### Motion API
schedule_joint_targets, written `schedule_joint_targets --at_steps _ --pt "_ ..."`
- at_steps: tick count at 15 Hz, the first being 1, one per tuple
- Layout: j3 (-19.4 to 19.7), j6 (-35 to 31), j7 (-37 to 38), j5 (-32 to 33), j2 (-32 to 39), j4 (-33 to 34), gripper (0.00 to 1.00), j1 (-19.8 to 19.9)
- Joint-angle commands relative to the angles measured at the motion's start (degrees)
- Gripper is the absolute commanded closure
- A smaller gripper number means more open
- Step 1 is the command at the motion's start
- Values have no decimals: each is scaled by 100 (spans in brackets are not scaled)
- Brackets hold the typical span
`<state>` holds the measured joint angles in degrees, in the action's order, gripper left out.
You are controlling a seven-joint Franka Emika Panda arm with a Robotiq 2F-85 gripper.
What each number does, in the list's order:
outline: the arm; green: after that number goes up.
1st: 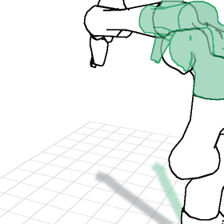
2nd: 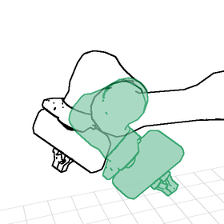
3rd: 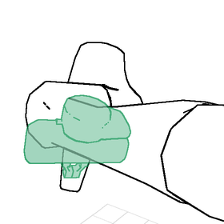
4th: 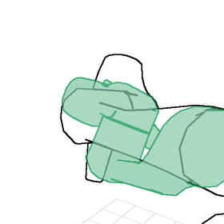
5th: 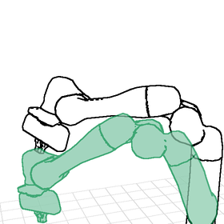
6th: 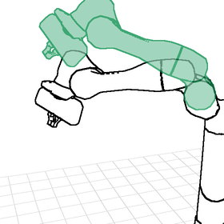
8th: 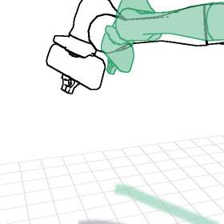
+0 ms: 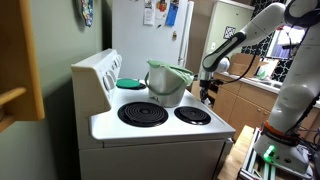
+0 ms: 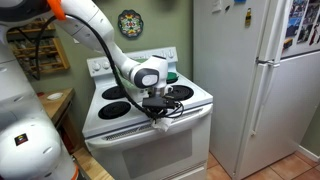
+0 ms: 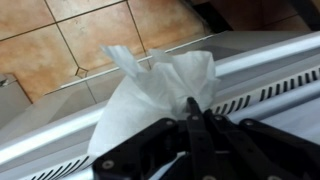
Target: Pick up the paper towel and use it to wipe the front edge of the stove before putting it back on the stove top
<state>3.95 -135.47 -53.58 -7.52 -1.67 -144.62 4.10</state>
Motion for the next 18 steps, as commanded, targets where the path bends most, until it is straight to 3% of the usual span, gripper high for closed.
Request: schedule_joint_targets --at_steps 1,12,16,18 --pt "43 -894 -145 -65 266 15 97 0" --pt "-88 -3415 -94 -747 1397 391 97 296" --pt "-119 -3889 67 -1036 1751 666 97 401" --pt "14 -3662 189 -955 1686 674 97 314"
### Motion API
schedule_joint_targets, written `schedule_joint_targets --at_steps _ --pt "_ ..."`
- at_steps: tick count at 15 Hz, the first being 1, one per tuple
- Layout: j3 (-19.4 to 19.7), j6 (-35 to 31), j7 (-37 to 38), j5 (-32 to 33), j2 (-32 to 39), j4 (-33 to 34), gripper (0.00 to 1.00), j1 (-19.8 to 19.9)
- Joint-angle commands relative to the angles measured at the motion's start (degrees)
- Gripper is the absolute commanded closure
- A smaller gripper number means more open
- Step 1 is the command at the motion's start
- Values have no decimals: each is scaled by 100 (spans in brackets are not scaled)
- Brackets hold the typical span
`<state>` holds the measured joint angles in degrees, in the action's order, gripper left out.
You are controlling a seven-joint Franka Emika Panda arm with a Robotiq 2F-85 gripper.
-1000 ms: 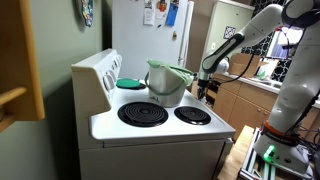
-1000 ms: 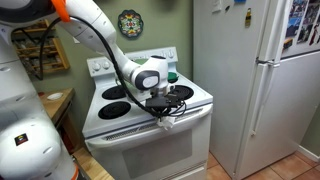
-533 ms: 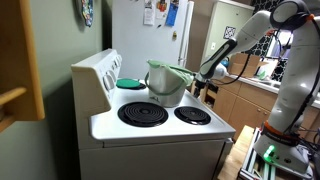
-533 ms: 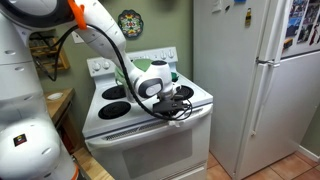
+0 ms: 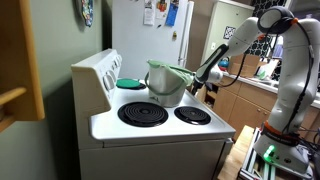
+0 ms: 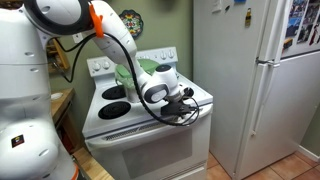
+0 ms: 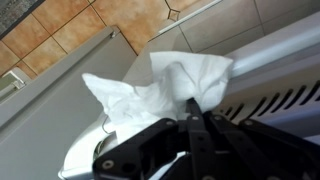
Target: Pick up the paper towel and use it to wipe the front edge of the stove before putting it back on the stove top
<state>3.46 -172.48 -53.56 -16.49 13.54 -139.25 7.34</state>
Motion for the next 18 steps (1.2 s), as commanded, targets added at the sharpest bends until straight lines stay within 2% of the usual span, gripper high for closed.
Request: schedule_joint_targets --at_steps 1,4,5,6,8,9,12,14,18 --pt "135 186 262 35 85 106 96 -57" --pt "429 653 499 434 -193 -33 97 -278" --pt "218 882 771 916 -320 -96 97 -14" --pt "285 1187 917 1183 -438 -130 97 -61" --pt "77 1915 835 1328 -716 -178 97 52" --pt "118 2318 920 1493 -838 -201 97 2" --pt "-14 3450 359 1047 -1133 -271 97 -9" --pt "-18 4010 259 973 -1283 -349 97 -93" --pt "-41 4747 383 1084 -1467 -495 97 -219"
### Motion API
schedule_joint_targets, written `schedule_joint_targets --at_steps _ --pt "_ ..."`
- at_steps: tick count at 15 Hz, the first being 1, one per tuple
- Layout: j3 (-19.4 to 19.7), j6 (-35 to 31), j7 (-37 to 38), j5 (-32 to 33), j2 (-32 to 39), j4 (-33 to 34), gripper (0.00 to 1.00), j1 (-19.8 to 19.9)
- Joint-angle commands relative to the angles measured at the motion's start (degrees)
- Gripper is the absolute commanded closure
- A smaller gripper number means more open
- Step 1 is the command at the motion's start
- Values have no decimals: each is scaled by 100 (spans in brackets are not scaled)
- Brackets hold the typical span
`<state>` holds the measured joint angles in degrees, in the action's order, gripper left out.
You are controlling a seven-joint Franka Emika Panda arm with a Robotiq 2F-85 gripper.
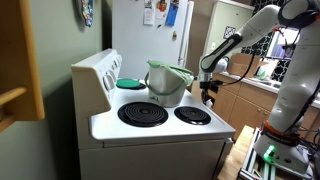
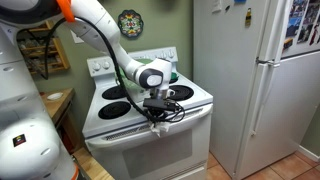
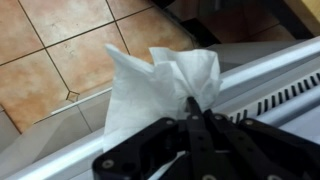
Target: Pick up the paper towel and use it to wipe the front edge of the stove before putting it back on the stove top
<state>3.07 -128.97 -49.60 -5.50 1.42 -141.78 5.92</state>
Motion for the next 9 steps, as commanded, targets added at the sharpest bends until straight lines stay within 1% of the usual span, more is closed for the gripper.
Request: schedule_joint_targets --at_steps 1,4,7,9 --pt "-11 531 -2 -30 -279 -269 97 -109" --pt "-34 746 -6 -78 -344 -364 97 -184" --pt "-17 304 -10 99 -342 -417 97 -211" --pt "15 -127 36 199 -297 -391 97 -189"
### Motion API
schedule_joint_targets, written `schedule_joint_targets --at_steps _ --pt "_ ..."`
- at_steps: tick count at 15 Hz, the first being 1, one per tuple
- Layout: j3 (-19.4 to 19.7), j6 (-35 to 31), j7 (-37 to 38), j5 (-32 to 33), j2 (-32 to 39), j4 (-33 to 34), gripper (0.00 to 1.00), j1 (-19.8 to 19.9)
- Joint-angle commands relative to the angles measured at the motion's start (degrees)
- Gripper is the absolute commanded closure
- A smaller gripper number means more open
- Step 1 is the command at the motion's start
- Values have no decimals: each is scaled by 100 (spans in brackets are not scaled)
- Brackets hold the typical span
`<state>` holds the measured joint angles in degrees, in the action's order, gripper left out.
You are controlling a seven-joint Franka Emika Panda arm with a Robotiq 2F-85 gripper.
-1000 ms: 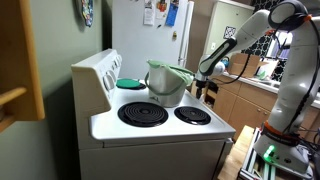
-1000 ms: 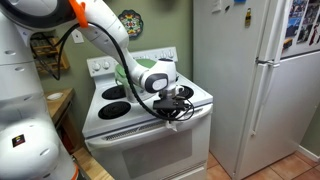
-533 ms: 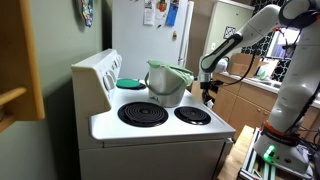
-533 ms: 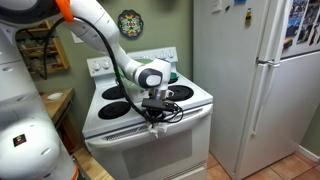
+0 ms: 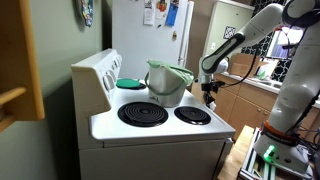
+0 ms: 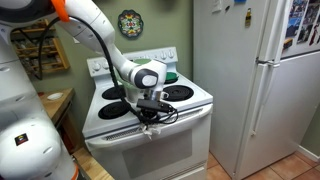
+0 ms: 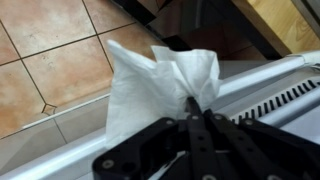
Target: Pick up the paper towel and use it to wipe the front edge of the stove before putting it back on the stove top
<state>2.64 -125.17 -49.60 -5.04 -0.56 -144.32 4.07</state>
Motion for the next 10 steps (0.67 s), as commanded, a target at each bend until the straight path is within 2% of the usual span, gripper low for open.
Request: schedule_joint_targets --at_steps 1,10 --pt "80 -769 58 220 -59 -121 97 16" --pt "375 -2777 344 579 498 57 97 274"
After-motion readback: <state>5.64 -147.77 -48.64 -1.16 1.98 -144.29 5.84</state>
